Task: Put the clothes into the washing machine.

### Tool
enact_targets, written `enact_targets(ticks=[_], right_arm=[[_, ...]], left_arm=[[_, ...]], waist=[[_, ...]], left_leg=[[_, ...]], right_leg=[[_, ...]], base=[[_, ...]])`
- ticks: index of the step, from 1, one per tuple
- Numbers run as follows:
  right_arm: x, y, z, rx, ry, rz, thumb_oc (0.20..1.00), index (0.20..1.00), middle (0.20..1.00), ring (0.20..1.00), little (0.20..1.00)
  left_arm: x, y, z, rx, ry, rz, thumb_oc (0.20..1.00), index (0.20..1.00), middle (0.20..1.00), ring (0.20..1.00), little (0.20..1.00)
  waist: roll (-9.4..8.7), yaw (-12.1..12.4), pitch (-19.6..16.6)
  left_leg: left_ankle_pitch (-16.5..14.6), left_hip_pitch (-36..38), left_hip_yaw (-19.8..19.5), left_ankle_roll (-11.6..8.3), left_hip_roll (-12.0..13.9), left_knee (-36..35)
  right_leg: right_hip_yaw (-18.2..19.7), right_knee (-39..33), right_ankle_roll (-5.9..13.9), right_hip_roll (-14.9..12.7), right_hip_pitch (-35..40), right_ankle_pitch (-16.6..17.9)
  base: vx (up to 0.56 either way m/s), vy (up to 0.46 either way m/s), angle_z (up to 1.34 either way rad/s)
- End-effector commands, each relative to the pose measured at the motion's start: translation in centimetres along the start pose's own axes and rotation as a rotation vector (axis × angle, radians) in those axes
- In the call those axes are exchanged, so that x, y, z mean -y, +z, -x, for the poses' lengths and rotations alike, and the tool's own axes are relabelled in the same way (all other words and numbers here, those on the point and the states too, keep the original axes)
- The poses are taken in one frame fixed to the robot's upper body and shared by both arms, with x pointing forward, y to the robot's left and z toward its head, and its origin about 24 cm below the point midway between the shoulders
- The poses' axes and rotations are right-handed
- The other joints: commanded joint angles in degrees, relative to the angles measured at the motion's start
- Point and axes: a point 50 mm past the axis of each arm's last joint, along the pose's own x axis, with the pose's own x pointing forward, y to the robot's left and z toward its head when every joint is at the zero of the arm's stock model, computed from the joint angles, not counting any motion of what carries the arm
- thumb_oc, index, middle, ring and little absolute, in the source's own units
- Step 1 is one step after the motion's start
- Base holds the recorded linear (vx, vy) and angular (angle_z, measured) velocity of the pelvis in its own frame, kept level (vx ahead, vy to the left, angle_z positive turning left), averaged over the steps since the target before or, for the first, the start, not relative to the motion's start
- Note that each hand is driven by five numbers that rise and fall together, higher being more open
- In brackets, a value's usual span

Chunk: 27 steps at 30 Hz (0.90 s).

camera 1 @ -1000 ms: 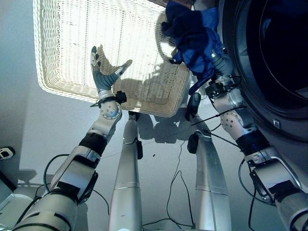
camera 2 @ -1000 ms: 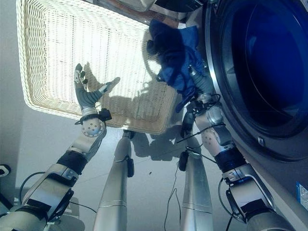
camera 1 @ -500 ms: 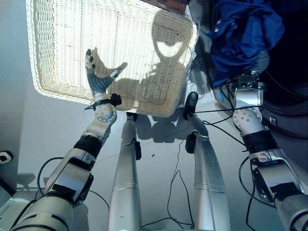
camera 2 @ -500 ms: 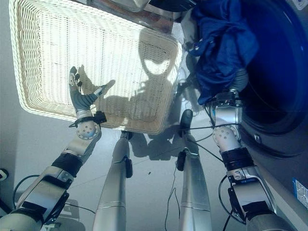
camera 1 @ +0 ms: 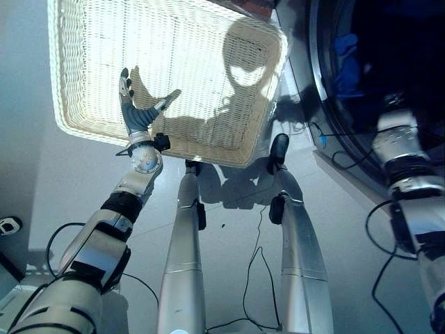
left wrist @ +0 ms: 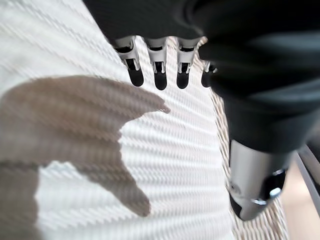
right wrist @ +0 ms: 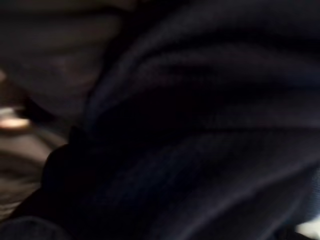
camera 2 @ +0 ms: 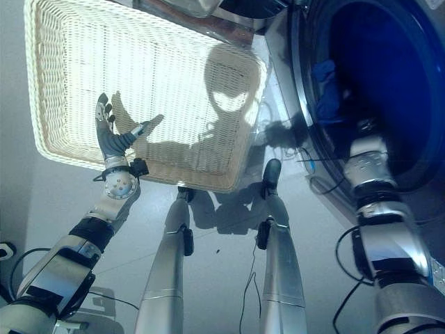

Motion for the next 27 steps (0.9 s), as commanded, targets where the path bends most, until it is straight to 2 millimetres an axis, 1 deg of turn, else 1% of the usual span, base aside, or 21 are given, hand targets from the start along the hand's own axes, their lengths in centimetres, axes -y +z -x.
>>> enact_targets(ticks=[1,2,3,4,9,11,13,16,17,18,19,20,21,22,23,24,25,26,27], right_arm=[[-0.5,9.3,0.3,0.471,-0.190,-0.065,0.382,0.382,0.382,0.382,0.382],[-0.1,10.9,0.3,0.545,-0.231,-0.061,0.840,0.840,0.840,0.840,0.840],[-0.1,11.3,0.3,0.562,-0.240,-0.057,1.000,1.000,1.000,1.000,1.000],[0.1,11.8,0.2,0.575,-0.247,-0.040,1.000,1.000,1.000,1.000,1.000],[1.2,12.0,-0.5,0.564,-0.270,-0.002,1.000,1.000,1.000,1.000,1.000],[1.4,11.6,-0.7,0.557,-0.268,0.028,1.000,1.000,1.000,1.000,1.000],[1.5,10.7,-1.0,0.523,-0.261,0.088,1.000,1.000,1.000,1.000,1.000],[1.8,9.9,-1.2,0.500,-0.275,0.178,1.000,1.000,1.000,1.000,1.000],[1.9,9.5,-1.4,0.485,-0.288,0.244,1.000,1.000,1.000,1.000,1.000],[2.1,8.8,-1.5,0.468,-0.316,0.368,1.000,1.000,1.000,1.000,1.000],[2.1,8.6,-1.6,0.456,-0.323,0.391,1.000,1.000,1.000,1.000,1.000],[2.5,8.1,-1.9,0.443,-0.344,0.501,1.000,1.000,1.000,1.000,1.000],[2.3,8.1,-1.9,0.444,-0.351,0.534,1.000,1.000,1.000,1.000,1.000],[2.3,7.8,-1.9,0.451,-0.359,0.624,1.000,1.000,1.000,1.000,1.000],[2.0,7.4,-1.8,0.484,-0.361,0.759,1.000,1.000,1.000,1.000,1.000],[1.9,7.4,-1.8,0.488,-0.360,0.770,1.000,1.000,1.000,1.000,1.000],[1.1,7.2,-1.6,0.534,-0.349,0.876,1.000,1.000,1.000,1.000,1.000],[0.5,7.0,-1.3,0.571,-0.340,0.927,1.000,1.000,1.000,1.000,1.000],[0.3,7.0,-1.2,0.575,-0.338,0.927,1.000,1.000,1.000,1.000,1.000]], left_arm=[[-2.1,0.0,0.5,0.054,0.051,0.023,1.000,1.000,1.000,1.000,1.000],[-2.4,0.0,0.5,0.052,0.051,0.018,1.000,1.000,1.000,1.000,1.000],[-2.4,0.1,0.3,0.053,0.048,0.014,1.000,1.000,1.000,1.000,1.000],[-2.5,0.2,0.0,0.054,0.043,0.009,1.000,1.000,1.000,1.000,1.000],[-2.8,0.4,-0.7,0.054,0.033,-0.002,1.000,1.000,1.000,1.000,1.000],[-2.9,0.4,-0.9,0.051,0.028,-0.004,1.000,1.000,1.000,1.000,1.000],[-2.8,0.3,-1.0,0.044,0.028,0.001,1.000,1.000,1.000,1.000,1.000],[-2.6,0.3,-1.0,0.040,0.022,0.003,1.000,1.000,1.000,1.000,1.000],[-2.5,0.3,-1.1,0.039,0.018,0.003,1.000,1.000,1.000,1.000,1.000],[-2.3,0.5,-1.2,0.041,0.013,0.005,1.000,1.000,1.000,1.000,1.000],[-2.3,0.5,-1.2,0.042,0.013,0.006,1.000,1.000,1.000,1.000,1.000],[-2.0,0.6,-1.3,0.044,0.007,0.008,1.000,1.000,1.000,1.000,1.000],[-1.9,0.7,-1.3,0.044,0.006,0.008,1.000,1.000,1.000,1.000,1.000],[-1.8,0.7,-1.4,0.045,0.002,0.009,1.000,1.000,1.000,1.000,1.000],[-1.5,0.9,-1.4,0.051,-0.005,0.008,1.000,1.000,1.000,1.000,1.000],[-1.5,0.9,-1.4,0.051,-0.005,0.009,1.000,1.000,1.000,1.000,1.000],[-1.2,1.0,-1.4,0.057,-0.014,0.007,1.000,1.000,1.000,1.000,1.000],[-1.1,1.2,-1.6,0.060,-0.016,0.009,1.000,1.000,1.000,1.000,1.000],[-1.1,1.2,-1.6,0.060,-0.015,0.009,1.000,1.000,1.000,1.000,1.000]], waist=[[-0.18,-1.93,-0.69],[-0.70,-2.27,-0.69],[-0.95,-2.34,-0.69],[-1.26,-2.40,-0.69],[-1.35,-2.36,-0.69],[-1.04,-2.17,-0.69],[-0.51,-1.91,-0.69],[-0.12,-1.70,-0.69],[-0.06,-1.62,-0.69],[0.05,-1.45,-0.69],[0.08,-1.44,-0.69],[0.15,-1.27,-0.69],[0.14,-1.23,-0.69],[0.16,-1.17,-0.69],[0.20,-1.00,-0.69],[0.25,-1.06,-0.69],[0.31,-0.83,-0.69],[0.37,-0.81,-0.69],[0.42,-0.87,-0.69]], left_leg=[[-3.86,-0.42,0.51,4.00,-5.53,3.22],[-3.88,-0.14,0.39,4.19,-5.59,3.18],[-3.90,-0.13,0.28,4.24,-5.66,3.21],[-3.97,-0.12,-0.02,4.35,-5.85,3.40],[-4.14,0.11,-0.55,4.60,-6.36,3.54],[-4.21,0.07,-0.72,4.70,-6.75,3.65],[-4.28,0.03,-0.78,4.70,-7.03,3.71],[-4.34,0.13,-0.72,4.78,-7.28,3.79],[-4.29,0.13,-0.64,4.76,-7.28,3.84],[-4.31,-0.04,-0.70,4.84,-7.45,3.96],[-4.33,-0.12,-0.70,4.87,-7.47,4.03],[-4.37,-0.30,-0.70,4.96,-7.44,4.12],[-4.40,-0.31,-0.76,5.02,-7.52,4.23],[-4.44,-0.40,-0.76,5.08,-7.53,4.38],[-4.41,-0.60,-0.76,5.16,-7.51,4.39],[-4.40,-0.63,-0.77,5.16,-7.51,4.38],[-4.42,-0.93,-0.91,5.38,-7.67,4.55],[-4.50,-1.11,-0.94,5.41,-7.70,4.71],[-4.50,-1.18,-0.92,5.41,-7.69,4.74]], right_leg=[[-3.75,-1.45,5.61,3.89,2.96,2.32],[-3.64,-1.42,5.47,4.21,3.35,2.09],[-3.57,-1.45,5.41,4.34,3.48,1.96],[-3.46,-1.39,5.34,4.43,3.57,1.82],[-3.43,-1.17,5.17,4.44,3.74,1.45],[-3.45,-1.28,5.10,4.36,3.61,1.45],[-3.45,-1.35,4.96,4.22,3.50,1.22],[-3.41,-1.40,4.86,4.20,3.53,1.14],[-3.42,-1.37,4.85,4.17,3.53,1.15],[-3.35,-1.46,4.80,4.17,3.44,1.14],[-3.35,-1.45,4.78,4.17,3.39,1.13],[-3.42,-1.35,4.77,4.12,3.30,1.11],[-3.44,-1.32,4.73,4.18,3.32,1.07],[-3.45,-1.24,4.71,4.19,3.29,1.02],[-3.50,-1.17,4.78,4.14,3.12,1.10],[-3.51,-1.17,4.78,4.14,3.09,1.11],[-3.60,-1.06,4.73,4.07,2.90,1.07],[-3.59,-1.01,4.79,4.05,2.78,1.03],[-3.59,-0.97,4.79,4.05,2.72,1.02]], base=[[0.00,0.000,0.00],[0.00,-0.001,0.04],[0.00,-0.009,0.03],[0.00,0.000,0.00],[0.00,0.000,0.00],[0.00,0.000,0.00],[0.00,0.000,0.00],[0.00,0.000,0.00],[0.00,0.000,0.00],[0.00,0.000,0.00],[0.00,0.000,0.00],[0.00,0.000,0.00],[0.00,0.000,0.00],[0.00,0.000,0.00],[0.00,0.000,0.00],[0.00,0.000,0.00],[0.00,0.000,0.00],[0.00,0.000,0.00],[0.00,0.000,0.00]])
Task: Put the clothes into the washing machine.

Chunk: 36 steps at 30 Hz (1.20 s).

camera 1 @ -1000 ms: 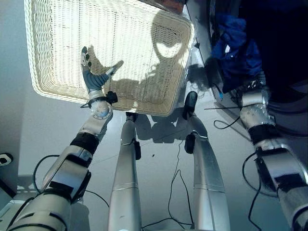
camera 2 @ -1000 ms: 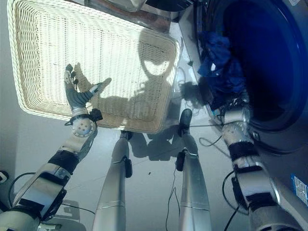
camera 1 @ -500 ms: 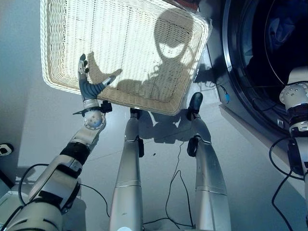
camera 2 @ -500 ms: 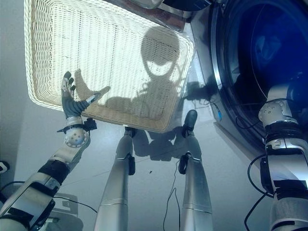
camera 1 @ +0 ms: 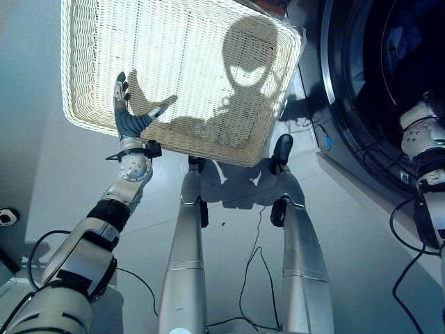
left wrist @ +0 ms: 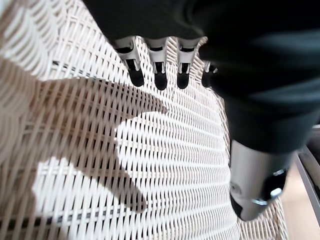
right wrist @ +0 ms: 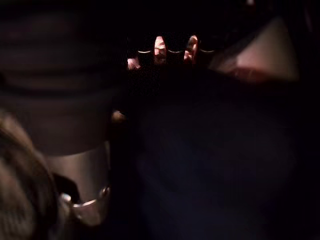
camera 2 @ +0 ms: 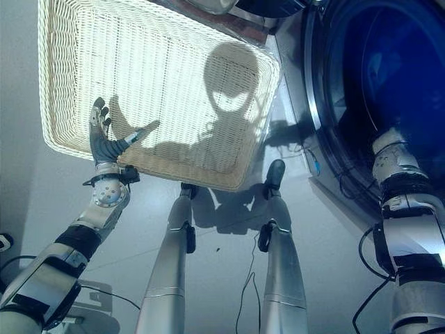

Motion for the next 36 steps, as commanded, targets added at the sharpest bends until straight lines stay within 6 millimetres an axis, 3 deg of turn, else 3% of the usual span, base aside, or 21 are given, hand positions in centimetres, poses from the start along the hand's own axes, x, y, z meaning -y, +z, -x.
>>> enact_targets(ticks=[1,3,4,6,15,22,24,36], right_arm=[[2.3,6.3,-2.7,0.327,-0.124,0.144,1.000,1.000,1.000,1.000,1.000],[2.0,6.3,-2.3,0.356,-0.108,0.157,1.000,1.000,1.000,1.000,1.000],[0.0,7.0,0.2,0.529,-0.044,0.225,1.000,1.000,1.000,1.000,1.000],[-1.2,7.3,1.8,0.612,0.007,0.249,1.000,1.000,1.000,1.000,1.000],[-3.7,6.1,7.6,0.934,0.194,0.315,1.000,1.000,1.000,1.000,1.000],[-4.1,4.1,10.4,1.038,0.338,0.355,1.000,1.000,1.000,1.000,1.000],[-4.2,2.6,11.5,1.053,0.419,0.378,1.000,1.000,1.000,1.000,1.000],[-3.0,-2.2,14.4,1.086,0.624,0.408,1.000,1.000,1.000,1.000,1.000]], left_arm=[[0.2,0.8,-0.8,0.027,0.042,0.041,1.000,1.000,1.000,1.000,1.000],[0.3,0.8,-0.7,0.026,0.041,0.043,1.000,1.000,1.000,1.000,1.000],[0.8,1.1,-0.8,0.033,0.038,0.053,1.000,1.000,1.000,1.000,1.000],[1.1,1.4,-0.9,0.041,0.031,0.058,1.000,1.000,1.000,1.000,1.000],[2.2,1.6,-0.6,0.058,0.039,0.079,1.000,1.000,1.000,1.000,1.000],[2.9,1.8,-0.3,0.063,0.036,0.082,1.000,1.000,1.000,1.000,1.000],[3.4,1.9,-0.2,0.060,0.028,0.080,1.000,1.000,1.000,1.000,1.000],[4.1,1.3,0.8,0.040,0.013,0.054,1.000,1.000,1.000,1.000,1.000]], waist=[[0.99,-0.78,-0.96],[1.04,-0.74,-0.96],[1.29,-0.71,-0.96],[1.54,-0.70,-0.96],[2.42,-1.26,-0.96],[2.18,-1.92,-0.96],[2.08,-2.22,-0.96],[1.60,-3.60,-0.96]], left_leg=[[-4.35,-0.41,-0.12,4.86,-6.89,3.63],[-4.39,-0.36,-0.12,4.92,-6.94,3.60],[-4.43,-0.97,0.00,5.09,-7.12,3.77],[-4.49,-1.24,0.07,5.12,-7.20,3.87],[-4.74,-1.75,0.97,5.30,-7.33,3.92],[-4.68,-2.07,1.62,5.39,-7.14,4.07],[-4.62,-1.87,1.94,5.32,-7.04,4.15],[-4.55,-0.01,2.74,5.40,-7.05,3.99]], right_leg=[[-3.57,0.35,4.35,4.58,2.05,-0.01],[-3.59,0.38,4.35,4.58,2.05,-0.02],[-3.60,0.51,4.32,4.49,1.45,-0.29],[-3.61,0.62,4.31,4.28,1.07,-0.42],[-3.22,1.19,4.31,4.17,-0.03,-1.21],[-2.93,1.71,4.26,4.35,-0.61,-1.41],[-2.80,1.93,4.27,4.46,-0.55,-1.38],[-1.79,1.38,4.46,4.96,0.78,-0.71]], base=[[0.00,0.000,0.00],[0.00,0.000,0.00],[0.00,0.000,0.00],[0.00,0.000,0.00],[-0.01,0.007,0.01],[0.00,0.001,0.01],[0.00,0.000,0.00],[0.00,0.003,0.00]])
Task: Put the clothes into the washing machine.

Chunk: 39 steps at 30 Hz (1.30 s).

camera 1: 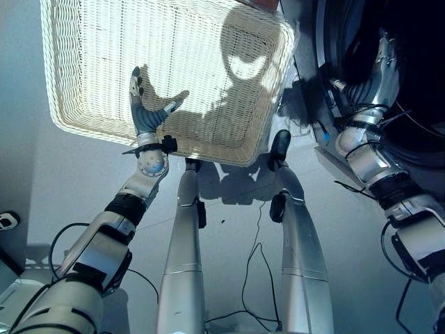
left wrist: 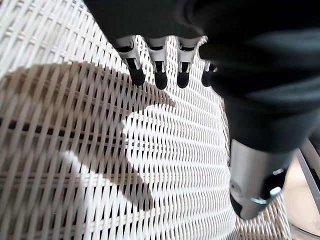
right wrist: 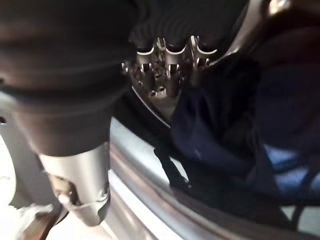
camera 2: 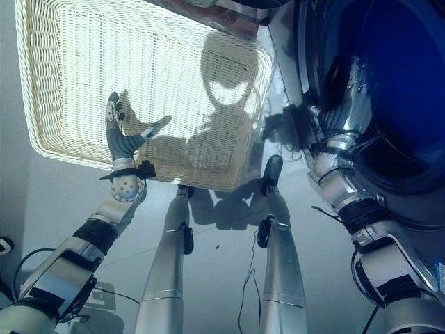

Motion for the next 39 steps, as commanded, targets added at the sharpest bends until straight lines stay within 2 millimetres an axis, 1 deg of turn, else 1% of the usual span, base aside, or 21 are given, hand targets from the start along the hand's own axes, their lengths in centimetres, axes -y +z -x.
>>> enact_targets(ticks=[1,7,9,12,17,18,21,23,24,25,26,27,28,30,31,32,33,35,36,37,39], right_arm=[[-0.1,1.8,1.1,0.135,0.023,-0.041,1.000,1.000,1.000,1.000,1.000],[-1.2,1.4,4.3,0.161,0.141,-0.055,1.000,1.000,1.000,1.000,1.000],[-1.7,1.2,5.9,0.169,0.207,-0.068,1.000,1.000,1.000,1.000,1.000],[-2.0,1.0,7.2,0.171,0.266,-0.084,1.000,1.000,1.000,1.000,1.000],[-3.5,0.3,12.3,0.149,0.503,-0.118,1.000,1.000,1.000,1.000,1.000],[-3.6,0.3,12.7,0.146,0.517,-0.120,1.000,1.000,1.000,1.000,1.000],[-3.9,-1.0,15.2,0.067,0.636,-0.137,1.000,1.000,1.000,1.000,1.000],[-3.9,-2.9,17.9,-0.068,0.756,-0.150,1.000,1.000,1.000,1.000,1.000],[-3.9,-2.9,17.9,-0.068,0.756,-0.150,1.000,1.000,1.000,1.000,1.000],[-3.6,-4.2,20.1,-0.167,0.833,-0.149,1.000,1.000,1.000,1.000,1.000],[-3.6,-4.2,20.1,-0.167,0.833,-0.149,1.000,1.000,1.000,1.000,1.000],[-3.1,-5.7,22.4,-0.270,0.912,-0.135,1.000,1.000,1.000,1.000,1.000],[-3.0,-5.9,22.9,-0.291,0.924,-0.137,1.000,1.000,1.000,1.000,1.000],[-2.0,-7.7,25.9,-0.447,1.001,-0.136,1.000,1.000,1.000,1.000,1.000],[-1.2,-9.3,28.9,-0.635,1.108,-0.153,1.000,1.000,1.000,1.000,1.000],[-0.7,-9.9,30.7,-0.729,1.179,-0.157,1.000,1.000,1.000,1.000,1.000],[-0.5,-10.2,31.3,-0.760,1.201,-0.155,1.000,1.000,1.000,1.000,1.000],[1.6,-11.8,36.4,-1.026,1.361,-0.152,1.000,1.000,1.000,1.000,1.000],[2.0,-12.0,37.1,-1.066,1.378,-0.155,1.000,1.000,1.000,1.000,1.000],[3.0,-12.4,38.8,-1.195,1.402,-0.167,1.000,1.000,1.000,1.000,1.000],[4.3,-12.8,40.8,-1.342,1.403,-0.159,1.000,1.000,1.000,1.000,1.000]], left_arm=[[0.9,0.3,0.6,0.022,0.008,0.028,1.000,1.000,1.000,1.000,1.000],[1.2,-0.8,2.2,0.001,-0.017,-0.016,1.000,1.000,1.000,1.000,1.000],[1.4,-1.4,2.8,-0.018,-0.045,-0.064,1.000,1.000,1.000,1.000,1.000],[1.1,-2.1,3.3,-0.045,-0.061,-0.098,1.000,1.000,1.000,1.000,1.000],[-0.7,-5.4,6.2,-0.182,-0.111,-0.201,1.000,1.000,1.000,1.000,1.000],[-0.9,-5.6,6.5,-0.193,-0.117,-0.207,1.000,1.000,1.000,1.000,1.000],[-1.8,-7.4,8.8,-0.278,-0.185,-0.241,1.000,1.000,1.000,1.000,1.000],[-2.9,-9.2,11.4,-0.374,-0.256,-0.267,1.000,1.000,1.000,1.000,1.000],[-2.9,-9.2,11.4,-0.374,-0.256,-0.267,1.000,1.000,1.000,1.000,1.000],[-3.8,-10.3,13.4,-0.451,-0.309,-0.276,1.000,1.000,1.000,1.000,1.000],[-3.8,-10.3,13.4,-0.451,-0.309,-0.276,1.000,1.000,1.000,1.000,1.000],[-4.3,-11.2,15.6,-0.536,-0.370,-0.276,1.000,1.000,1.000,1.000,1.000],[-4.4,-11.4,16.0,-0.551,-0.381,-0.276,1.000,1.000,1.000,1.000,1.000],[-5.5,-12.5,19.0,-0.674,-0.457,-0.267,1.000,1.000,1.000,1.000,1.000],[-6.7,-13.3,21.6,-0.793,-0.522,-0.256,1.000,1.000,1.000,1.000,1.000],[-7.3,-13.7,23.1,-0.866,-0.556,-0.243,1.000,1.000,1.000,1.000,1.000],[-7.5,-13.8,23.5,-0.887,-0.566,-0.242,1.000,1.000,1.000,1.000,1.000],[-9.0,-14.6,27.2,-1.088,-0.664,-0.222,1.000,1.000,1.000,1.000,1.000],[-9.2,-14.6,27.7,-1.106,-0.677,-0.230,1.000,1.000,1.000,1.000,1.000],[-9.7,-14.8,28.9,-1.160,-0.706,-0.248,1.000,1.000,1.000,1.000,1.000],[-10.5,-14.9,30.8,-1.262,-0.720,-0.238,1.000,1.000,1.000,1.000,1.000]], waist=[[1.35,-1.68,-0.83],[0.89,-2.36,-0.83],[0.79,-2.52,-0.83],[0.85,-2.55,-0.83],[1.23,-2.24,-0.83],[1.30,-2.21,-0.83],[1.70,-1.79,-0.83],[1.79,-1.14,-0.83],[1.79,-1.14,-0.83],[1.79,-0.62,-0.83],[1.79,-0.62,-0.83],[1.80,-0.12,-0.83],[1.81,-0.05,-0.83],[1.90,0.36,-3.58],[2.00,0.60,-6.21],[1.97,0.71,-7.94],[1.96,0.75,-8.50],[1.74,1.32,-12.85],[1.67,1.39,-13.59],[1.63,1.51,-15.27],[1.71,1.58,-17.60]], left_leg=[[-4.52,0.87,2.61,5.53,-6.24,5.08],[-4.66,4.34,3.24,5.74,-6.13,4.81],[-4.73,6.73,3.58,5.84,-6.02,4.28],[-4.72,8.99,3.90,5.95,-5.85,3.49],[-4.49,18.88,4.14,5.78,-4.87,-0.78],[-4.43,19.99,4.31,5.70,-4.70,-1.39],[-3.90,26.93,4.89,5.09,-3.93,-4.87],[-3.94,33.77,5.17,4.73,-3.60,-7.20],[-3.94,33.77,5.17,4.73,-3.60,-7.20],[-4.25,39.11,5.30,4.56,-3.50,-8.91],[-4.25,39.11,5.30,4.56,-3.50,-8.91],[-4.64,44.47,5.43,4.43,-3.44,-10.30],[-4.68,45.39,5.48,4.40,-3.40,-10.68],[-4.73,49.92,5.60,4.01,-3.09,-12.91],[-4.74,54.12,5.96,3.61,-2.79,-14.96],[-4.63,55.47,6.18,3.45,-2.61,-15.41],[-4.65,56.01,6.25,3.40,-2.54,-15.52],[-5.04,59.76,6.99,3.31,-2.13,-16.14],[-5.13,60.29,7.08,3.32,-2.10,-16.14],[-5.36,61.50,7.30,3.36,-2.01,-16.14],[-5.89,63.15,7.76,3.44,-1.95,-16.14]], right_leg=[[-2.57,-2.55,4.35,5.81,4.31,1.88],[-1.87,-3.47,4.42,6.11,7.56,2.23],[-1.77,-3.78,4.38,6.14,9.74,2.12],[-1.83,-3.99,4.38,6.05,11.69,1.94],[-1.88,-6.39,4.59,4.98,20.42,1.54],[-1.97,-6.80,4.66,4.79,21.39,1.55],[-1.91,-8.82,4.92,3.96,27.90,1.12],[-2.37,-10.24,5.16,3.15,34.61,0.41],[-2.37,-10.24,5.16,3.15,34.61,0.41],[-2.69,-11.49,5.42,2.63,39.93,-0.21],[-2.69,-11.49,5.42,2.63,39.93,-0.21],[-2.94,-12.80,5.73,2.02,45.49,-0.65],[-2.98,-13.14,5.76,1.96,46.43,-0.71],[-3.69,-15.54,5.78,1.56,51.57,-0.95],[-4.26,-17.89,5.70,1.42,56.50,-1.27],[-4.55,-18.93,5.58,1.42,58.35,-1.16],[-4.66,-19.20,5.55,1.42,59.00,-1.17],[-5.47,-20.76,5.31,1.17,63.68,-1.45],[-5.54,-20.97,5.27,1.16,64.40,-1.47],[-5.59,-21.36,5.13,1.18,65.89,-1.60],[-5.75,-22.14,4.98,1.27,67.98,-1.80]], base=[[0.00,0.000,0.00],[-0.03,0.027,-0.03],[-0.04,0.018,-0.01],[-0.03,0.005,0.00],[-0.04,0.001,-0.01],[-0.04,0.045,0.01],[-0.04,0.068,0.02],[-0.03,0.071,0.03],[0.00,0.075,0.07],[0.01,0.039,0.05],[0.05,0.068,0.12],[0.04,0.032,0.04],[0.09,0.048,0.11],[0.14,0.032,0.17],[0.18,0.021,0.23],[0.15,0.013,0.29],[0.15,-0.012,0.26],[0.17,-0.028,0.15],[0.15,-0.019,0.11],[0.14,0.002,0.15],[0.16,0.026,0.11]])
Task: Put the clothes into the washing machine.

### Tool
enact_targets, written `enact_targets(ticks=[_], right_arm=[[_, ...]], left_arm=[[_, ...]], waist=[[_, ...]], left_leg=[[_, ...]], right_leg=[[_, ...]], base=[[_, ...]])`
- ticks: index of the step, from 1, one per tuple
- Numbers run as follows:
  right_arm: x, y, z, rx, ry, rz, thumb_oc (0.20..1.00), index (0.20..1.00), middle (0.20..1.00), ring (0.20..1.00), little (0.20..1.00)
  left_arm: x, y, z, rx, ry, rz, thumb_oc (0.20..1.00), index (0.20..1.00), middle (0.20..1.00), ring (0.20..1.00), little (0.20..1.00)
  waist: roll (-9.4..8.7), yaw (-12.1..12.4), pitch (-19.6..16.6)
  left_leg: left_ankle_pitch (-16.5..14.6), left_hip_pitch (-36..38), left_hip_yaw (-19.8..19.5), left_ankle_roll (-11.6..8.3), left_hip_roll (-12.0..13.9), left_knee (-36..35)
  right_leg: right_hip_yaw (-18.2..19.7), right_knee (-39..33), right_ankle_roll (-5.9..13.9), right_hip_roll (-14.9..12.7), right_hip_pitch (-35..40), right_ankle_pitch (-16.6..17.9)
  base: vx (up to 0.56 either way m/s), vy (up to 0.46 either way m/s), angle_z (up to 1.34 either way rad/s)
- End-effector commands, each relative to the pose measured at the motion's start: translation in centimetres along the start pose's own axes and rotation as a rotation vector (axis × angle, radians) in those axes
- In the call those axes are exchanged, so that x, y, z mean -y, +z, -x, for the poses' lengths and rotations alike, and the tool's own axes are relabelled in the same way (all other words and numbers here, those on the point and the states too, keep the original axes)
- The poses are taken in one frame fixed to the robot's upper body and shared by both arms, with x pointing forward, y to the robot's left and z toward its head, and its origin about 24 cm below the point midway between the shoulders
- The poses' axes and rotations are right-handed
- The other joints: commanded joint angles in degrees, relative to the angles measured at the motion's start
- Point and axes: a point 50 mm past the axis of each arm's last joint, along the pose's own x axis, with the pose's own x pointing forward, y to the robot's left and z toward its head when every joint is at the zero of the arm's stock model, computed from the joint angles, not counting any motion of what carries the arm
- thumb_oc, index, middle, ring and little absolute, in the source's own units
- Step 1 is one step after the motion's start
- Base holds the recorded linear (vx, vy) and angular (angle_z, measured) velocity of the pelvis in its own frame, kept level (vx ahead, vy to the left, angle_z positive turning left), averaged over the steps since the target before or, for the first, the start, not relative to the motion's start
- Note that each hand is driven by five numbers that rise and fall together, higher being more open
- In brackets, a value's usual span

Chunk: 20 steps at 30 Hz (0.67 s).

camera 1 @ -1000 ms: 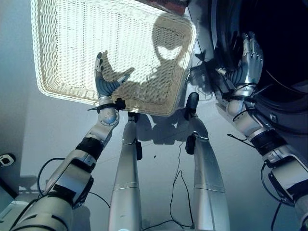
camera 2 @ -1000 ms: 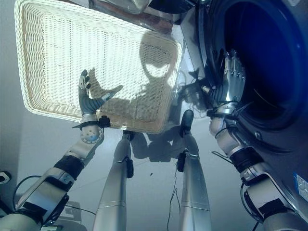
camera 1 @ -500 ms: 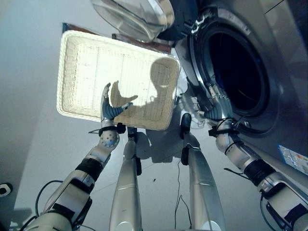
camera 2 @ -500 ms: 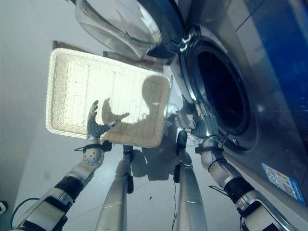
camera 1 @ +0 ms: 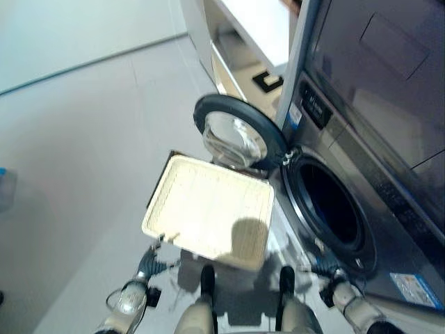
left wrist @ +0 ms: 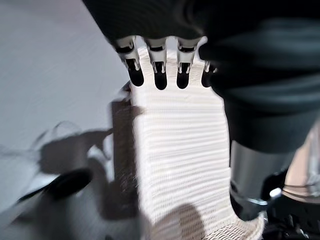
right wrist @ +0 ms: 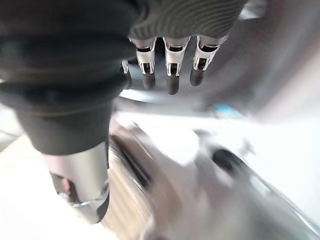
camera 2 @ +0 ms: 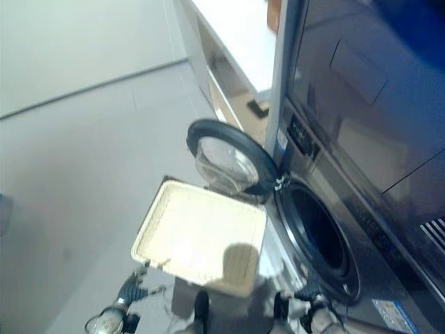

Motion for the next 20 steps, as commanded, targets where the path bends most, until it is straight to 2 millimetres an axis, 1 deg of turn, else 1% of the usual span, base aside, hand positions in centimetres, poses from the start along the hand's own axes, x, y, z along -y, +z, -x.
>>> enact_targets(ticks=[1,3,4,5,6,10,14,20], right_arm=[[-0.1,0.1,-0.3,-0.044,0.055,-0.145,1.000,1.000,1.000,1.000,1.000],[-0.6,-1.9,0.0,-0.155,0.057,-0.189,1.000,1.000,1.000,1.000,1.000],[-0.8,-2.5,0.2,-0.188,0.060,-0.194,1.000,1.000,1.000,1.000,1.000],[-0.8,-2.6,0.2,-0.197,0.062,-0.195,1.000,1.000,1.000,1.000,1.000],[-1.1,-4.0,0.6,-0.274,0.072,-0.178,1.000,1.000,1.000,1.000,1.000],[-1.1,-5.7,1.1,-0.358,0.096,-0.113,1.000,1.000,1.000,1.000,1.000],[-1.2,-6.4,1.4,-0.391,0.091,-0.123,1.000,1.000,1.000,1.000,1.000],[-1.6,-6.4,1.5,-0.379,0.110,-0.086,1.000,1.000,1.000,1.000,1.000]], left_arm=[[-0.1,0.7,-0.9,-0.039,-0.058,-0.018,1.000,1.000,1.000,1.000,1.000],[0.7,-1.0,-0.3,-0.114,-0.083,0.003,1.000,1.000,1.000,1.000,1.000],[0.8,-1.5,-0.2,-0.138,-0.087,0.009,1.000,1.000,1.000,1.000,1.000],[0.8,-1.6,-0.2,-0.142,-0.087,0.009,1.000,1.000,1.000,1.000,1.000],[1.0,-2.4,0.1,-0.182,-0.092,0.017,1.000,1.000,1.000,1.000,1.000],[1.1,-3.4,0.5,-0.239,-0.105,0.028,1.000,1.000,1.000,1.000,1.000],[1.3,-3.8,0.7,-0.269,-0.134,0.008,1.000,1.000,1.000,1.000,1.000],[1.8,-4.3,0.9,-0.303,-0.145,0.015,1.000,1.000,1.000,1.000,1.000]], waist=[[-2.68,1.56,-2.59],[-2.55,1.37,-4.80],[-2.52,1.30,-5.42],[-2.51,1.30,-5.54],[-2.50,1.17,-7.01],[-2.50,1.20,-8.89],[-2.38,0.85,-9.84],[-2.60,0.47,-10.34]], left_leg=[[-2.48,2.49,5.26,1.07,-2.18,0.23],[-3.16,3.98,6.14,1.16,-2.11,0.23],[-3.42,4.47,6.41,1.21,-2.09,0.23],[-3.50,4.63,6.48,1.22,-2.08,0.23],[-4.20,5.85,7.16,1.37,-2.07,0.23],[-5.12,7.51,7.63,1.74,-2.23,0.23],[-5.78,8.78,8.07,2.06,-2.14,0.23],[-6.42,9.82,8.31,2.47,-1.94,0.23]], right_leg=[[-0.01,3.09,0.86,1.53,0.06,-1.91],[0.38,1.85,0.73,1.66,1.90,-1.94],[0.56,1.47,0.66,1.73,2.44,-1.97],[0.62,1.34,0.64,1.76,2.61,-1.96],[1.18,0.65,0.50,1.86,3.82,-2.15],[2.05,0.33,0.34,1.89,5.16,-2.52],[2.86,0.33,0.17,1.83,6.15,-2.87],[3.63,0.52,-0.02,1.81,6.81,-3.19]], base=[[0.16,0.044,0.01],[0.12,0.052,0.01],[0.06,0.034,-0.01],[0.05,0.033,-0.03],[0.04,0.030,-0.10],[0.04,0.028,-0.09],[0.04,0.020,-0.12],[0.01,0.004,-0.03]])
